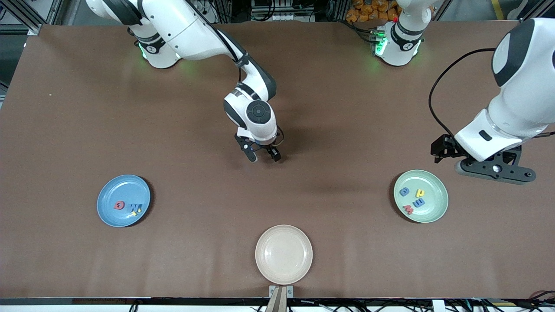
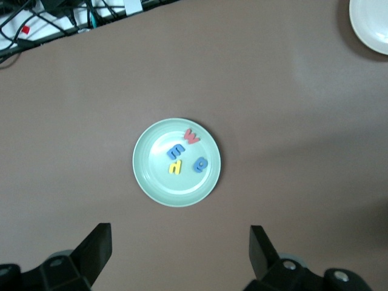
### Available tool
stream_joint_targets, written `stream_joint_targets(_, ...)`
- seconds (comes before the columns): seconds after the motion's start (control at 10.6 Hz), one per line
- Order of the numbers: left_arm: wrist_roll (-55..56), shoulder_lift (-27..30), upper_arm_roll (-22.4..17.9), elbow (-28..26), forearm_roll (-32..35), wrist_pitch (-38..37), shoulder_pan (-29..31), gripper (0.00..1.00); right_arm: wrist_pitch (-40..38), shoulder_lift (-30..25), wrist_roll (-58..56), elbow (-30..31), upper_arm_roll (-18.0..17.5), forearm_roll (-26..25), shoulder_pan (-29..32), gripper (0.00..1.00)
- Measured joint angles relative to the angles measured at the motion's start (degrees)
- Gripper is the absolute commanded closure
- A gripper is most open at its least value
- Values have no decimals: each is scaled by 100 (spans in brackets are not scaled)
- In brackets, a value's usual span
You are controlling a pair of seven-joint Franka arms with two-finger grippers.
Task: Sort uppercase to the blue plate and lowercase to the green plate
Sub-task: 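Grasp the teal R with the right gripper while the left gripper withdraws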
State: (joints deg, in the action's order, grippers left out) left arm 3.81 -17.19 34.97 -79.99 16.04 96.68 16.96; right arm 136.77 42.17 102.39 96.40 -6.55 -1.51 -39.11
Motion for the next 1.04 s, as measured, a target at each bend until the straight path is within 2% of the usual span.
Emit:
stream_joint_targets(0.19,93,80,-1,73,-253,-190,4,0,13,-18,69,0,0,-1,0,0)
stream_joint_targets(0.28,113,128,-2,83,-340,-265,6,0,19,-37,81,-1,0,-2,0,11)
stream_joint_targets(0.38,146,157,-2,83,-370,-299,6,0,18,-56,83,-1,0,-5,0,56)
stream_joint_targets(0.47,179,168,-3,83,-375,-313,7,0,18,-68,85,-1,0,-24,0,94)
stream_joint_targets(0.57,186,171,-5,83,-376,-326,10,0,31,-69,88,1,-1,-72,0,100)
stream_joint_targets(1.04,188,299,-10,93,-401,-428,117,0,299,-74,90,63,-13,-172,-18,100)
